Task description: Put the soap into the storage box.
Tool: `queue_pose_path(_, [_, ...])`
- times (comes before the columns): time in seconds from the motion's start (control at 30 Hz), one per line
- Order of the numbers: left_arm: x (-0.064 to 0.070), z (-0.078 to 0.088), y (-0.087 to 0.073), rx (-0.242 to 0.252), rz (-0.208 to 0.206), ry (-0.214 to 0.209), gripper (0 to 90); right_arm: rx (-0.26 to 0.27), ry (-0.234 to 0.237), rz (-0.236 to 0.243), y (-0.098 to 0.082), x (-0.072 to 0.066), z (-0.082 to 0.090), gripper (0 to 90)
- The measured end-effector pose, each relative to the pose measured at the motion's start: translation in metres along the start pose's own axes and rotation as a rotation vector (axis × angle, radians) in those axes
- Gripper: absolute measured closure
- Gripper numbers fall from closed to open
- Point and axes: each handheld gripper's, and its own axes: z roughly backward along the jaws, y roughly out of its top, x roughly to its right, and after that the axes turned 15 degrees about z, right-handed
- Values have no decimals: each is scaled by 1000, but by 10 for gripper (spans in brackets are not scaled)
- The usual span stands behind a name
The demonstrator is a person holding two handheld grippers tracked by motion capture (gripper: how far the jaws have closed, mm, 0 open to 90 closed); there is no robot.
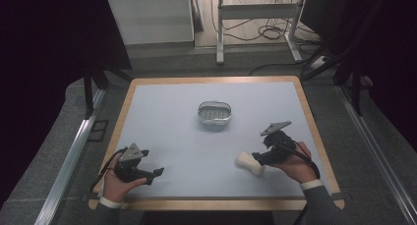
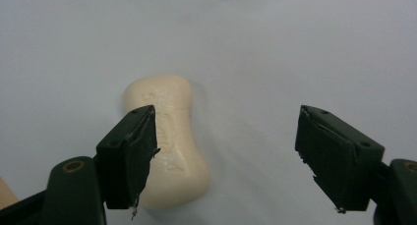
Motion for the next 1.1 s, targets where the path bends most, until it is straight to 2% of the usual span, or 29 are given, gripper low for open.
queue_pose_path(0.03, [0,0,0,0,0,0,95,0,0,0,0,0,0,237])
queue_pose_path(0.07, [0,0,0,0,0,-1,95,-23,12,19,4,-3,-2,241])
queue_pose_path(0.27, [0,-1,0,-3,-2,0,95,-29,33,31,8,-7,-6,273])
queue_pose_path(0.4, [1,-2,0,-6,-2,-2,94,-52,56,33,9,-9,-10,276])
queue_pose_path(0.43, [1,-2,0,-7,-3,-2,95,-71,80,38,9,-11,-14,283])
queue_pose_path(0.57, [1,-2,0,-8,-4,-1,95,-106,110,64,12,-15,-22,292])
queue_pose_path(0.77, [1,-4,-1,-13,-6,-1,94,-148,132,83,15,-20,-31,297])
queue_pose_path(0.87, [2,-4,-1,-17,-5,-3,94,-187,144,101,17,-23,-40,297])
queue_pose_path(1.1, [1,-1,0,-1,-4,0,95,-230,164,121,18,-25,-49,359])
